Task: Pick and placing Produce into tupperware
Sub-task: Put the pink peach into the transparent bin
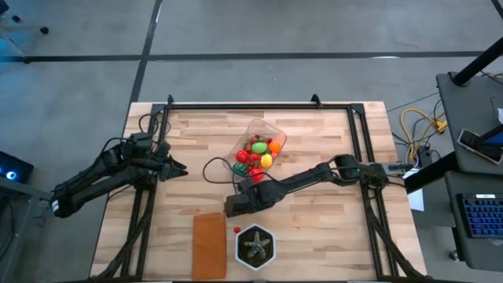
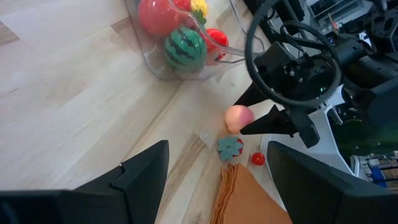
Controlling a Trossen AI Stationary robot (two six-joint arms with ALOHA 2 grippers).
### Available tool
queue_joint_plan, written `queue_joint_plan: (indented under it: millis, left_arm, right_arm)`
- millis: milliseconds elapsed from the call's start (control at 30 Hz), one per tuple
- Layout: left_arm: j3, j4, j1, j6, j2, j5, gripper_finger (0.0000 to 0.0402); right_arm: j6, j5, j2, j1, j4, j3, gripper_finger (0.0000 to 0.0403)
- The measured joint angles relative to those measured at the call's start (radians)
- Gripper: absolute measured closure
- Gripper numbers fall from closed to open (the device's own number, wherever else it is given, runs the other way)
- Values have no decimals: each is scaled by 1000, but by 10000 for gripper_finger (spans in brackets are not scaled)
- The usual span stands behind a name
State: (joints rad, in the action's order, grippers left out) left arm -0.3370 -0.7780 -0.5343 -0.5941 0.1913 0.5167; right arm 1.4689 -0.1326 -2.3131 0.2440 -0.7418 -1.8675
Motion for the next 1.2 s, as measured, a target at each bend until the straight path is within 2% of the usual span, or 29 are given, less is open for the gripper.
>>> queue_joint_plan:
  millis: [167, 433, 867, 1200]
  left_arm:
    - [0, 0, 0, 0, 0, 0, 144]
    - [0, 0, 0, 0, 0, 0, 144]
    - [0, 0, 0, 0, 0, 0, 144]
    - [0, 0, 0, 0, 0, 0, 144]
  right_arm:
    - [106, 0, 0, 0, 1, 0, 102]
    - [148, 0, 0, 0, -2, 0, 82]
    - [160, -28, 0, 0, -3, 2, 153]
    - [124, -37, 2, 11, -6, -35, 157]
